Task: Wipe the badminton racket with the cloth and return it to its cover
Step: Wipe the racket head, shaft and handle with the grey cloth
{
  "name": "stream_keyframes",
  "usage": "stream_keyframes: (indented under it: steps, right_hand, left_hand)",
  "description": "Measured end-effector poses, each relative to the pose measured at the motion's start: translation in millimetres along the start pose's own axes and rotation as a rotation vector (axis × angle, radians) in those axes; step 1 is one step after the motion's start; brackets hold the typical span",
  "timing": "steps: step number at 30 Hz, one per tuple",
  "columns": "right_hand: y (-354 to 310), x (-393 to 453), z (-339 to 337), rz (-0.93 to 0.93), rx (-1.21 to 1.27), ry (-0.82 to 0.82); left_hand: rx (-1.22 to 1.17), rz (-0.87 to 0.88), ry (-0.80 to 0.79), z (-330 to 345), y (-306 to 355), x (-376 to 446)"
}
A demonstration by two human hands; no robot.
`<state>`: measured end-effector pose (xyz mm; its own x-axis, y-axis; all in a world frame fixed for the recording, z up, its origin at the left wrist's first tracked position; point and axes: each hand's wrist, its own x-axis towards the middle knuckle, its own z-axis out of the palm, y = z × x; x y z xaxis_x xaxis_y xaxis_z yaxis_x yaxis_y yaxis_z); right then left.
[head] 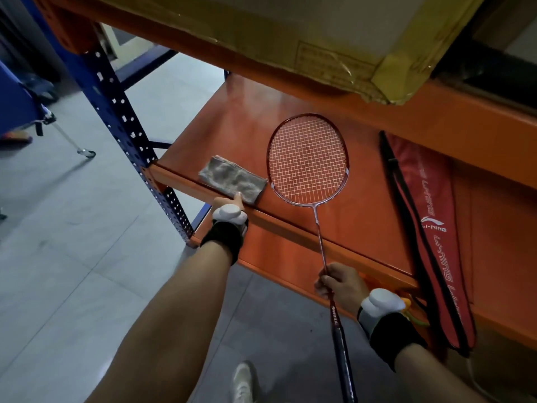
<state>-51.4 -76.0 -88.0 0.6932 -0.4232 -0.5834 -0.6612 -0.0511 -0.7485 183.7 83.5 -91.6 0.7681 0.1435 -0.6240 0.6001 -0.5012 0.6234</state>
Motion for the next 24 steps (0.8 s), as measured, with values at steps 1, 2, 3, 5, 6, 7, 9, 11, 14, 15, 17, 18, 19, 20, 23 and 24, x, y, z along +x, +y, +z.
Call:
stream_keyframes:
  steps: [1,2,3,5,6,7,9,11,14,15,17,18,19,20,23,24]
  right_hand:
    - [-3,3,-1,0.002,-0.002,0.001]
    - [-5,8,-2,0.004,-0.016,0.002]
    - [-7,12,-3,0.004,-0.03,0.002]
    - [-8,15,-3,-0.004,-0.044,0.003]
    - [-9,16,-2,-0.001,-0.053,0.0]
    - [-10,16,0,0.004,-0.064,-0.004]
    - [-13,17,2,0.013,-0.075,-0.018]
    - [-15,19,3,0.021,-0.067,-0.03]
    - [-15,22,3,0.025,-0.066,-0.033]
    - [-14,23,3,0.024,-0.063,-0.032]
    - [-13,24,3,0.02,-0.054,-0.032]
    - [-12,25,3,0.019,-0.051,-0.031]
    - [-11,26,3,0.017,-0.052,-0.03]
    - [-10,27,2,0.011,-0.057,-0.024]
    - [-6,27,1,-0.002,-0.065,-0.013]
    - [-4,27,0,-0.005,-0.07,-0.009]
  left_hand:
    - [0.014,-0.022,-0.022,2,2,4]
    - [0.024,-0.043,-0.035,3,3,7]
    - [0.035,-0.045,-0.036,4,4,10]
    - [-0.009,0.003,-0.016,8,4,14]
    - [-0.047,0.014,-0.013,9,4,16]
    - [-0.056,0.002,-0.016,9,4,18]
    - [-0.063,-0.011,-0.02,8,3,21]
    - [-0.133,0.063,-0.007,10,2,31]
    - [-0.054,0.116,0.079,12,2,35]
    - [-0.039,0.128,0.124,12,2,36]
    - [-0.073,0.132,0.159,14,2,39]
    - [-0.084,0.125,0.181,14,4,38]
    - [-0.095,0.124,0.216,13,4,38]
    - [-0.135,0.124,0.239,15,4,38]
    - [-0.244,0.167,0.219,22,2,31]
    - [-0.261,0.164,0.209,23,2,27]
